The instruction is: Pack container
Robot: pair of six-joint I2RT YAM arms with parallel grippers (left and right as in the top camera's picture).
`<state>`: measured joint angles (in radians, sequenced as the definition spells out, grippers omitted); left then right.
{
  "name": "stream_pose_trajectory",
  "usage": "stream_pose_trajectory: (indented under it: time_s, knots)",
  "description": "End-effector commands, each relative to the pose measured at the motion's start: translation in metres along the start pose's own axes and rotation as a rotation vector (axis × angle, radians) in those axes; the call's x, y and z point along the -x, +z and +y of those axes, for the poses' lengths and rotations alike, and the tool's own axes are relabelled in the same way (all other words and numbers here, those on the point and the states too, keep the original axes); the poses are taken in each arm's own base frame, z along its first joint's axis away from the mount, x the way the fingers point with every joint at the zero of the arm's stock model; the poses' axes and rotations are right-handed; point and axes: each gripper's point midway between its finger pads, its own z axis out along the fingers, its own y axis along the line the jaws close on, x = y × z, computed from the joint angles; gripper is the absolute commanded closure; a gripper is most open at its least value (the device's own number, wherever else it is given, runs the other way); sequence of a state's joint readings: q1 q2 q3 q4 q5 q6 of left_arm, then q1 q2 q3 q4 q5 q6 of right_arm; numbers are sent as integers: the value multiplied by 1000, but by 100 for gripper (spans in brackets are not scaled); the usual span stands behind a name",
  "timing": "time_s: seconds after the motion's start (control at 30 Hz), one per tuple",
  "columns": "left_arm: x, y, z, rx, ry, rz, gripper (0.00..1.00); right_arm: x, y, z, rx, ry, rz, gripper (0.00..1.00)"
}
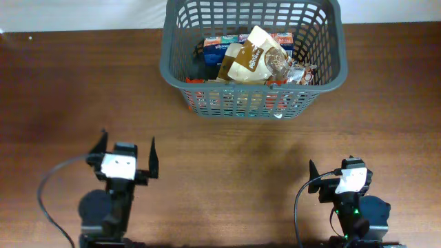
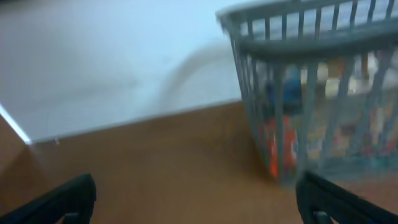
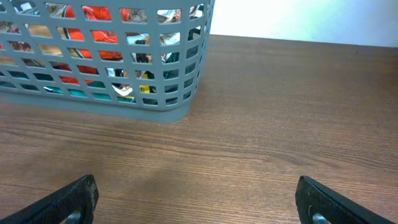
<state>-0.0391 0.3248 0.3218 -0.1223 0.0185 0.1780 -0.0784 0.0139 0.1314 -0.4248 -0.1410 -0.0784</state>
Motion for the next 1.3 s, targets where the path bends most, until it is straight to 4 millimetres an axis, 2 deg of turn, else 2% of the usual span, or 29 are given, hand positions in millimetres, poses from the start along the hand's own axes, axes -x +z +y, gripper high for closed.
stream_pose_trajectory:
  time_s: [0.0,0.47,0.7,1.27]
  knots:
    - [-24,-3,-5,-2,-4,-7,1,-1,0,3,12,6,-6,1]
    - [-77,-4,-4,41,-10,1,1,-1,0,3,12,6,-6,1]
    - [-70,-5,-3,49,-8,-39,1,-1,0,3,12,6,-6,1]
    - [-71,-5,-3,48,-8,-38,1,-1,0,3,12,6,-6,1]
